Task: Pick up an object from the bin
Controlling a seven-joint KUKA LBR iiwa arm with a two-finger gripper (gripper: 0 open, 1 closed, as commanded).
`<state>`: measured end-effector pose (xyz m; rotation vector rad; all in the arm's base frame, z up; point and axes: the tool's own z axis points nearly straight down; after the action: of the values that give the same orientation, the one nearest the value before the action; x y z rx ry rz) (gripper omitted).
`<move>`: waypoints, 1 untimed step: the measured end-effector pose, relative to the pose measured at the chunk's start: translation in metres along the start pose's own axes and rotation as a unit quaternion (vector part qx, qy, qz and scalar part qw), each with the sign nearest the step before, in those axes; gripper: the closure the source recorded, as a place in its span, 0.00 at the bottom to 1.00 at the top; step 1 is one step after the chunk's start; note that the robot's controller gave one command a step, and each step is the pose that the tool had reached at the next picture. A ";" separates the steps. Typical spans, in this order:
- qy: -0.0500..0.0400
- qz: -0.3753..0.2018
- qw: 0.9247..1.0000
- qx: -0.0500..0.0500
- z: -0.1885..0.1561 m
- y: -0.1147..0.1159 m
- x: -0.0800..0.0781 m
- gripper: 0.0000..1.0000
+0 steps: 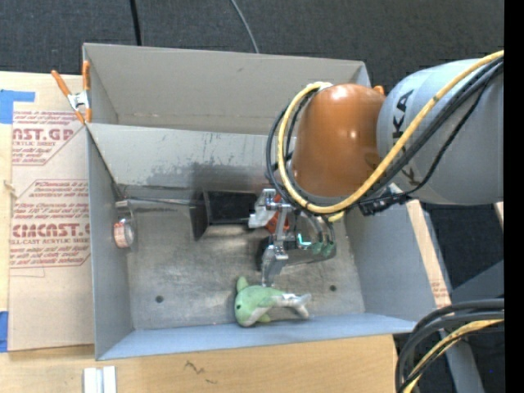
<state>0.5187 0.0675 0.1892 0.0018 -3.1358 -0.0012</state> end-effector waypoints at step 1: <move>-0.003 0.000 1.000 0.000 -0.003 0.000 -0.002 0.00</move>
Offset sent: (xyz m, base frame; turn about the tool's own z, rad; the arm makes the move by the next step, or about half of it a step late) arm -0.0392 -0.0614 -0.1192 -0.1745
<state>0.5203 0.0671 0.1920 0.0011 -3.1421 -0.0018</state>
